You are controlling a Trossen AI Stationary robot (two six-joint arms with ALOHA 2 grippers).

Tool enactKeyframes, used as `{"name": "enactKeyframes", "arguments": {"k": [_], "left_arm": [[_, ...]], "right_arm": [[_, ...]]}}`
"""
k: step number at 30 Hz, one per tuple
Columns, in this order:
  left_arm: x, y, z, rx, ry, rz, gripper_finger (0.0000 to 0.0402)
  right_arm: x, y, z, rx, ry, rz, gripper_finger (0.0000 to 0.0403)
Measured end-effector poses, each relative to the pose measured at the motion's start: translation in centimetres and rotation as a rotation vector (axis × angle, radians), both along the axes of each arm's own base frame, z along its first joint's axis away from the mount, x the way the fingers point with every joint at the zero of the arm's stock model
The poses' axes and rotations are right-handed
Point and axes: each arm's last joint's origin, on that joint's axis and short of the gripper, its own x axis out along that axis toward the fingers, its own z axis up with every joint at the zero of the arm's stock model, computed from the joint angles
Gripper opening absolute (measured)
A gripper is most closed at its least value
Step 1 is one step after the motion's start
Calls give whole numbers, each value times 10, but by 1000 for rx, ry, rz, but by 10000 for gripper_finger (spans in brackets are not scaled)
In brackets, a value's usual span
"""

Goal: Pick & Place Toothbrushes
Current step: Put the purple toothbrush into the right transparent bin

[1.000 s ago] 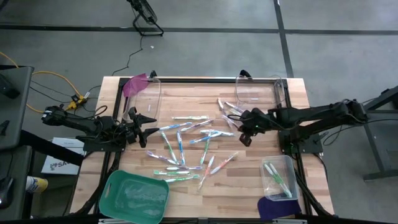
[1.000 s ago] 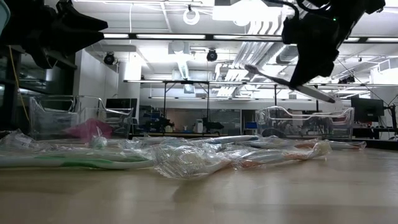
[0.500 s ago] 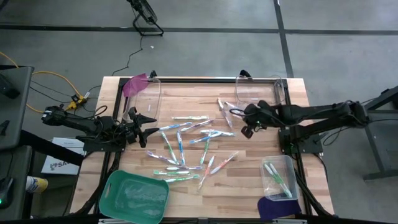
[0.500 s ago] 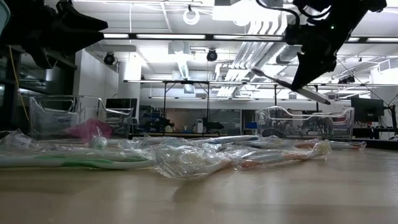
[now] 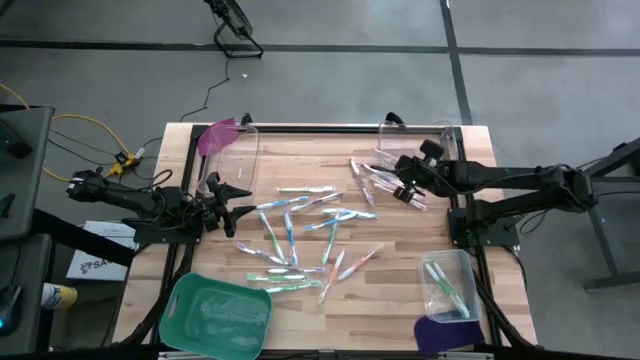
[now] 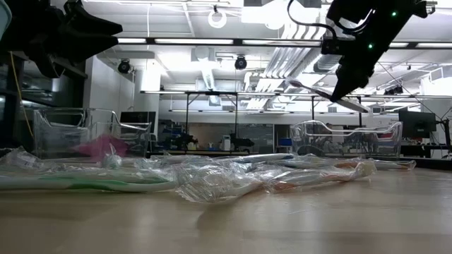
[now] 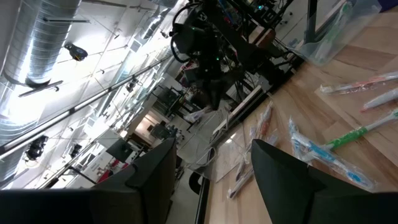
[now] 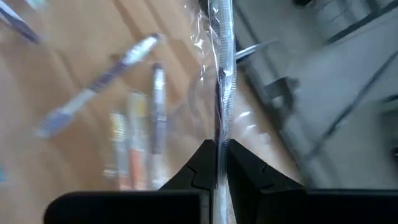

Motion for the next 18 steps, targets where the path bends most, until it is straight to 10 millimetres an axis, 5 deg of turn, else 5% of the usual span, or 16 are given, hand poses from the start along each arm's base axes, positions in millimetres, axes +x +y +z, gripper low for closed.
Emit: {"name": "enactKeyframes", "arguments": {"k": [18], "left_arm": [[0,0,0,0,1,0,203]], "right_arm": [[-24,-48,0,-123,230,-174,22]]}}
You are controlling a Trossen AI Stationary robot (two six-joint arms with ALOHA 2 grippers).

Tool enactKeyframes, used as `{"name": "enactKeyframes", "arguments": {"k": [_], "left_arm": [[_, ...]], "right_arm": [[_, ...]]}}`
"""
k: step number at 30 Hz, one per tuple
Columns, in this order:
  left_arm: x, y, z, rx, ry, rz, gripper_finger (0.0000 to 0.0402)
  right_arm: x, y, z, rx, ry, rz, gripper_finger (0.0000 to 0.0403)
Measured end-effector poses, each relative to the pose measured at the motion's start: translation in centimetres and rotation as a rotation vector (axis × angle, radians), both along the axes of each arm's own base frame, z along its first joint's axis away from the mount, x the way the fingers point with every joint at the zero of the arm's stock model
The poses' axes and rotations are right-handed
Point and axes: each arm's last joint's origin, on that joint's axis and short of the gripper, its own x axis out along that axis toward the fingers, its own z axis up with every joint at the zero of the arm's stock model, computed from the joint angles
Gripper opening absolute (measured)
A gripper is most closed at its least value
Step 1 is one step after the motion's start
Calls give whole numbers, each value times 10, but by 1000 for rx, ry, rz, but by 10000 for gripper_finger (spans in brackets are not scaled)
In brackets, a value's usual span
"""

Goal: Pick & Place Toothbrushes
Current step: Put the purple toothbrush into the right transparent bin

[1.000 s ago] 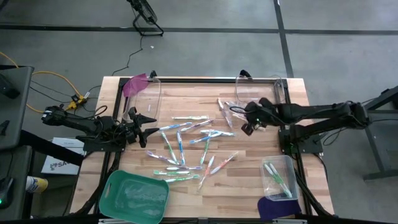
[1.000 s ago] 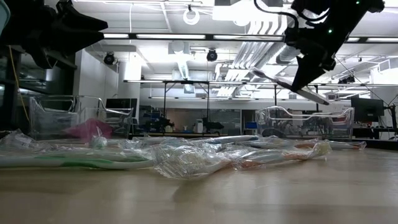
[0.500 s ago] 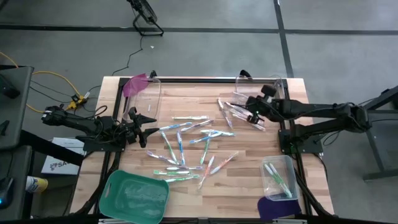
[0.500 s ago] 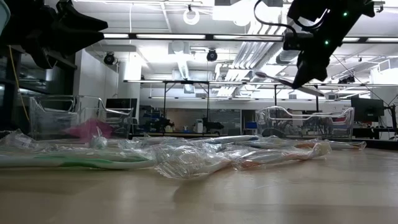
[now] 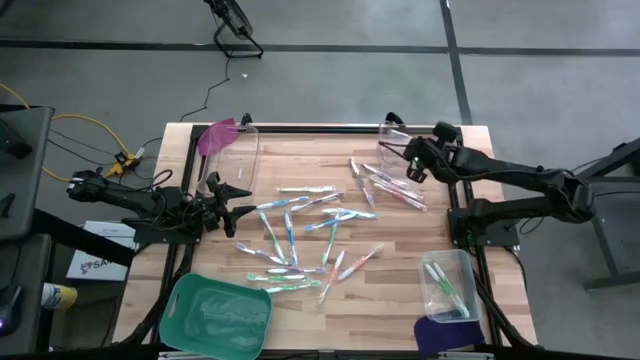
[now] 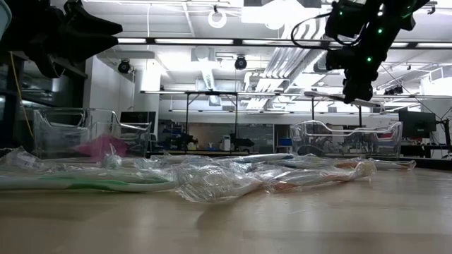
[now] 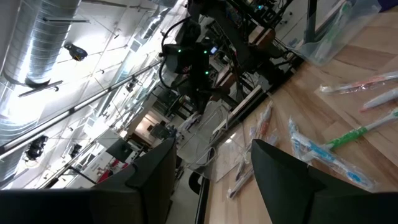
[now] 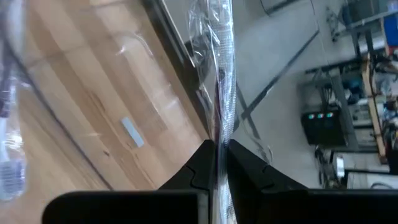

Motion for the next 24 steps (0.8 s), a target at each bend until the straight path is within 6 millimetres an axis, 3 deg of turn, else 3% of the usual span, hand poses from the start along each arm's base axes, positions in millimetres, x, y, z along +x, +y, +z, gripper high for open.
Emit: {"name": "enactKeyframes", "arguments": {"k": [14,24], "left_arm": [[0,0,0,1,4,0,203],[0,0,-1,2,7,0,203]], "right_arm": [[6,-34,-27,59,139,-81,25],[14,-45,-37,34,113,-125,78]]}}
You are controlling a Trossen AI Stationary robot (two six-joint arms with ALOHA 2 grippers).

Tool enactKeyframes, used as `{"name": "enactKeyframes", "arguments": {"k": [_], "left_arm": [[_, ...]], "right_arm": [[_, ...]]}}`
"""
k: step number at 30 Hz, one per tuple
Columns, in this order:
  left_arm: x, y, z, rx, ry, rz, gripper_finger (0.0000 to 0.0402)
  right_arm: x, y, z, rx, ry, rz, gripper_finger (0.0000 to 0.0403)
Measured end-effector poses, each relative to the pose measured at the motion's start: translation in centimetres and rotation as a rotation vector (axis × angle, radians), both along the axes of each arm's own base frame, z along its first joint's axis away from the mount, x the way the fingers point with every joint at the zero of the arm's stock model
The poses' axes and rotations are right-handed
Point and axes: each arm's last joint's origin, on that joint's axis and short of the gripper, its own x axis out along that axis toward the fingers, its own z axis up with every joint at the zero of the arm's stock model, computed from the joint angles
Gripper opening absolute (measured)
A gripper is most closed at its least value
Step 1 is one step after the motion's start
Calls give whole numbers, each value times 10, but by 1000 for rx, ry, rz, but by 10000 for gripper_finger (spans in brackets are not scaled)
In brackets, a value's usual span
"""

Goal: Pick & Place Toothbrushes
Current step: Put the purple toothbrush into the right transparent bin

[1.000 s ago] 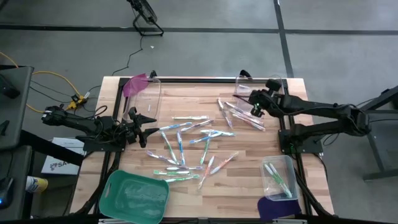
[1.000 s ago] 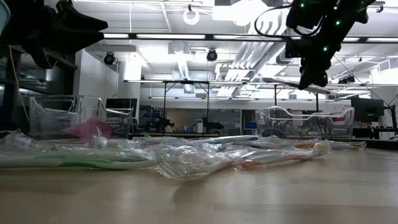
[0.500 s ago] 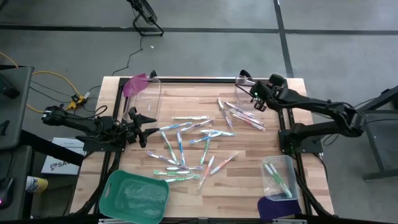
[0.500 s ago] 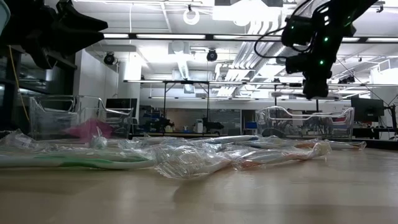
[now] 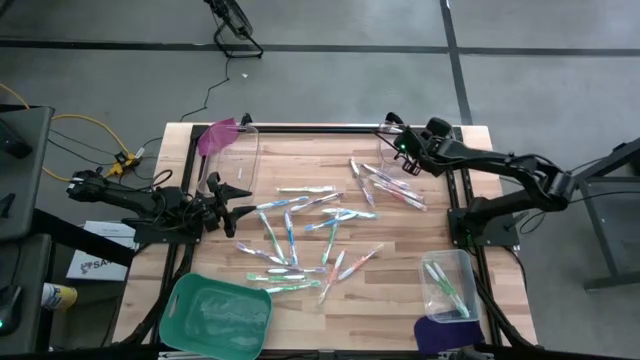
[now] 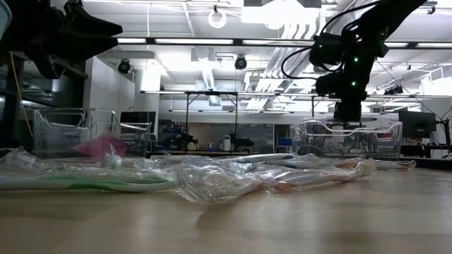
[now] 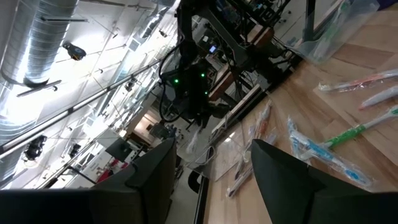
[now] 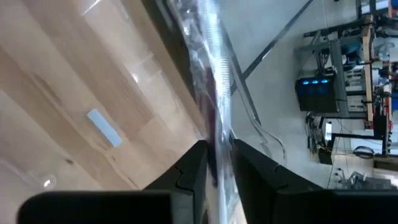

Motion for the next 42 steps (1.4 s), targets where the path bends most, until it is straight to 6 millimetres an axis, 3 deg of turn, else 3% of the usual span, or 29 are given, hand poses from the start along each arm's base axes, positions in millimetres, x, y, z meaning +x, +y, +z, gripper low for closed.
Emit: {"name": "enactKeyframes", "arguments": {"k": [9,15,22,28,35,42], "left_arm": [[0,0,0,0,0,0,203],[0,0,0,0,-1,0,203],[0,0,0,-4,-2,-1,203],[0,0,0,-19,-4,-3,203],[0,0,0,-21,-5,-4,203],[0,0,0,-22,-5,-3,203]], "right_arm": [[0,0,0,-23,-83,-79,158],[0,6,8,42,-324,-180,195],[6,15,23,307,-701,-181,196],[18,23,24,476,-834,-124,193],[37,43,28,515,-908,-38,192],[63,66,26,425,-945,39,192]]}}
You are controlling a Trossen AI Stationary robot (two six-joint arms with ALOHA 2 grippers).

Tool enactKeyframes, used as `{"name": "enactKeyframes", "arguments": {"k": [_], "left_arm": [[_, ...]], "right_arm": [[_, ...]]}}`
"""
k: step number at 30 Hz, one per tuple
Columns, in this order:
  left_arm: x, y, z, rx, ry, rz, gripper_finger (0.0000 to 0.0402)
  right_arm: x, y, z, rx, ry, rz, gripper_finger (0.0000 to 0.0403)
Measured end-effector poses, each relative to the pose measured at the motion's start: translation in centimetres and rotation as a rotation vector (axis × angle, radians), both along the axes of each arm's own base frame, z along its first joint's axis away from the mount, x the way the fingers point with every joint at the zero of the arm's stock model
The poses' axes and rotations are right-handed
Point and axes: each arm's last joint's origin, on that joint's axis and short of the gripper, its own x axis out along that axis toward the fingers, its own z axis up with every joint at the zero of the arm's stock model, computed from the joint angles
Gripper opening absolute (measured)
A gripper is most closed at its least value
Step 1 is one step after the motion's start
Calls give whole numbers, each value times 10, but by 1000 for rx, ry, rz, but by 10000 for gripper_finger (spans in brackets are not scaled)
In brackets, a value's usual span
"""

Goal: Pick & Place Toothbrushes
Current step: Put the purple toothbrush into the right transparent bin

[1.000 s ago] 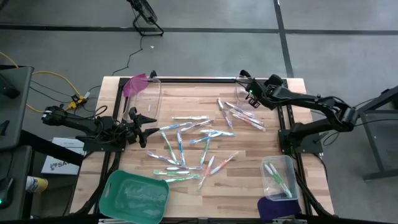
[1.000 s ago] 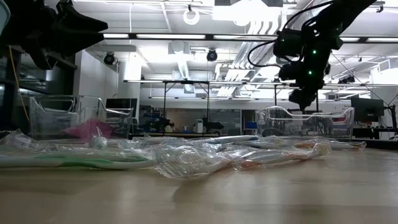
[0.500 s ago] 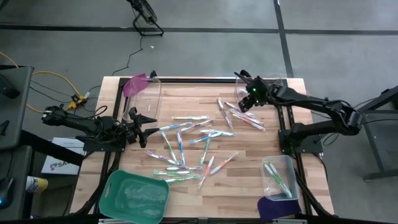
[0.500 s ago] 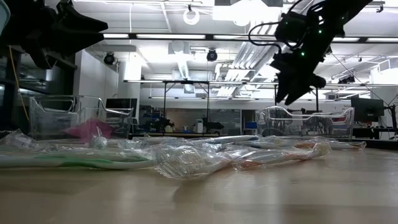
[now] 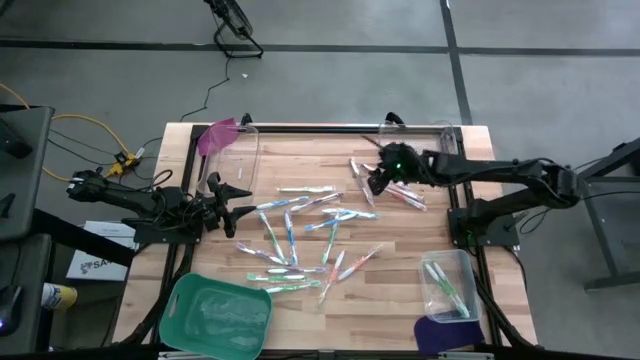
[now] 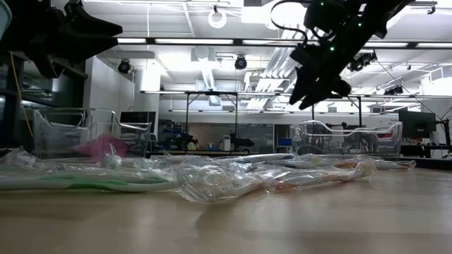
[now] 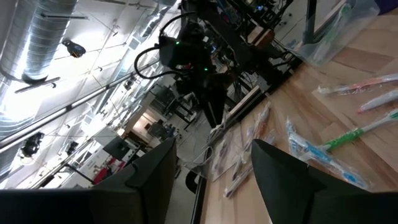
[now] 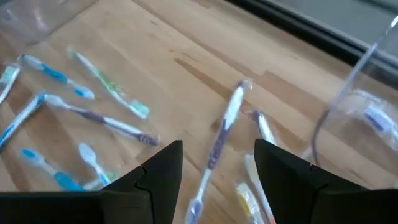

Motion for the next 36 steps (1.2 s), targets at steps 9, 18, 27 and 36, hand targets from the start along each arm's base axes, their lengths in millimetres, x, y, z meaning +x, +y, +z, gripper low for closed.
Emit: {"name": "enactKeyframes", "arguments": {"k": [9,18,27,36], "left_arm": [[0,0,0,1,5,0,203],[0,0,-1,3,12,0,203],[0,0,-1,3,13,0,203],[0,0,-2,4,19,0,203]], "right_arm": [[37,18,-51,-22,99,-63,192],[52,13,-100,-30,192,-162,192],[54,12,-118,-28,231,-195,192],[55,13,-119,-25,233,-180,130]]}}
